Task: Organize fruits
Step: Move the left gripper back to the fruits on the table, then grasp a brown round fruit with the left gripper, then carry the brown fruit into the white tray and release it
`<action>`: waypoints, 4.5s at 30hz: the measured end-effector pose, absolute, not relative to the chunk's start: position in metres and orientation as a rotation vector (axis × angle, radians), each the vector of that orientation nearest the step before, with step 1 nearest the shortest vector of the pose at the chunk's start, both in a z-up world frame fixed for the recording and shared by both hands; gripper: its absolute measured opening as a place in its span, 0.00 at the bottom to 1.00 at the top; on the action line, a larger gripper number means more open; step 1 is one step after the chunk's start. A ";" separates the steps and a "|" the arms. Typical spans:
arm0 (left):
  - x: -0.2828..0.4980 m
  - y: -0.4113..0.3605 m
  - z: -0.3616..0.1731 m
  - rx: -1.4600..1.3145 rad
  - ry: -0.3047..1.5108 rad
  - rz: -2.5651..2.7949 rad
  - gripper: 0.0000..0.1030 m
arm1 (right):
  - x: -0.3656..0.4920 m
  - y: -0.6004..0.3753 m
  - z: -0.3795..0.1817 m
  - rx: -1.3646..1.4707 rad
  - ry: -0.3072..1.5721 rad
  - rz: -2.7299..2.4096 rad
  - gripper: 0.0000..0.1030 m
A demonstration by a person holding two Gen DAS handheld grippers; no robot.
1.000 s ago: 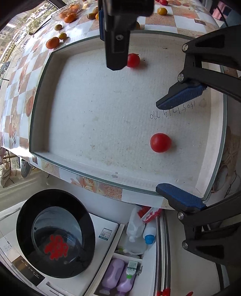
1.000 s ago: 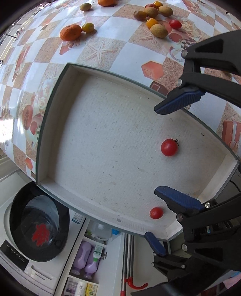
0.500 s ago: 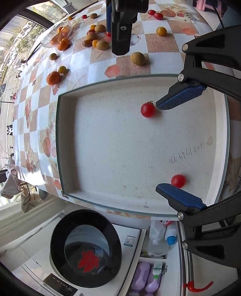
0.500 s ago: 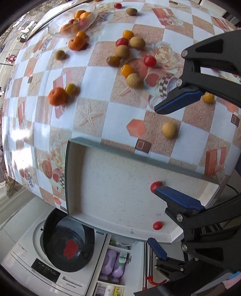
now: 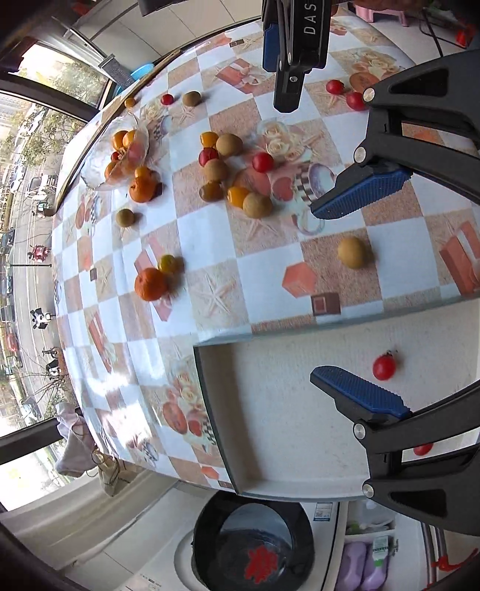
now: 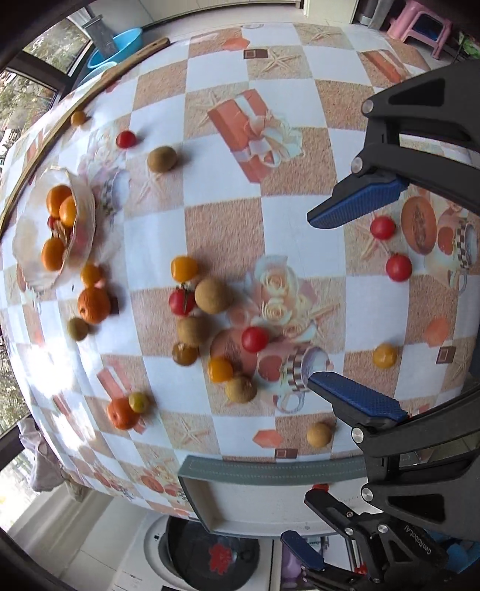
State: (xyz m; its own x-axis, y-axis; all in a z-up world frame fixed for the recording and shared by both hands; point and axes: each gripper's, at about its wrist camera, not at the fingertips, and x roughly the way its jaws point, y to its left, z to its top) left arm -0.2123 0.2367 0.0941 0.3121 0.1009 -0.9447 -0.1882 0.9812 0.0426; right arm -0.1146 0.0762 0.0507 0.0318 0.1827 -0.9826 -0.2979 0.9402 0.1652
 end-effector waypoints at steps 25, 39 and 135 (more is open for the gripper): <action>-0.142 0.196 0.016 -0.124 1.337 0.208 0.80 | -0.004 0.011 0.003 -0.097 1.430 0.231 0.70; -0.130 0.181 0.020 -0.153 1.328 0.163 0.36 | 0.020 0.023 0.007 -0.159 1.382 0.280 0.26; -0.294 0.402 0.028 -0.328 1.288 0.478 0.27 | -0.148 0.338 0.007 -0.434 1.488 0.786 0.27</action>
